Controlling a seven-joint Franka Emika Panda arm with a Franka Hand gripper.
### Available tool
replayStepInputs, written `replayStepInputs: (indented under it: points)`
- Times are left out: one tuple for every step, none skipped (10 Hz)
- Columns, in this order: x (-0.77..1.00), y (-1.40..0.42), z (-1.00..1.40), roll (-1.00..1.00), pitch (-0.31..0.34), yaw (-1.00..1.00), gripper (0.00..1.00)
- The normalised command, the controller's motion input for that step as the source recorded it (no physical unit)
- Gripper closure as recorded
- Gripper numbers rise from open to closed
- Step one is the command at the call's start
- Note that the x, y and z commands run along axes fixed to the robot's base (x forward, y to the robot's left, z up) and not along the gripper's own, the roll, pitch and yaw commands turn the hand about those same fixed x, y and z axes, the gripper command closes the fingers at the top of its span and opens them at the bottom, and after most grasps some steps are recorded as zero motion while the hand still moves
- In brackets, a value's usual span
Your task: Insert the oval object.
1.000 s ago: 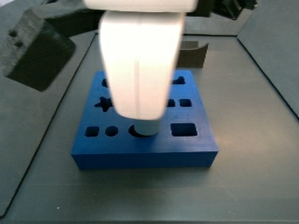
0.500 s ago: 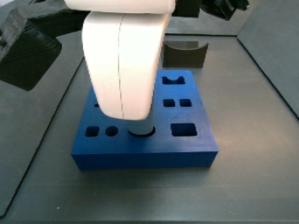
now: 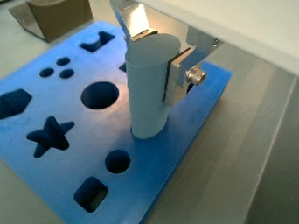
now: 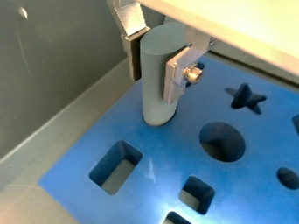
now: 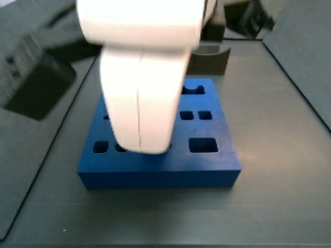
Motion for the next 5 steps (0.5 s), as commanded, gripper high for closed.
replayStepInputs:
  points:
    - [0.01, 0.0, -0.39, 0.03, 0.0, 0.0, 1.0]
    - [0.01, 0.0, -0.38, 0.0, -0.011, 0.0, 1.0]
    - [0.01, 0.0, -0.32, -0.01, -0.026, -0.01, 1.0]
    - [0.0, 0.0, -0.2, -0.11, -0.05, 0.0, 1.0]
    - [0.0, 0.0, -0.02, 0.0, -0.047, 0.0, 1.0]
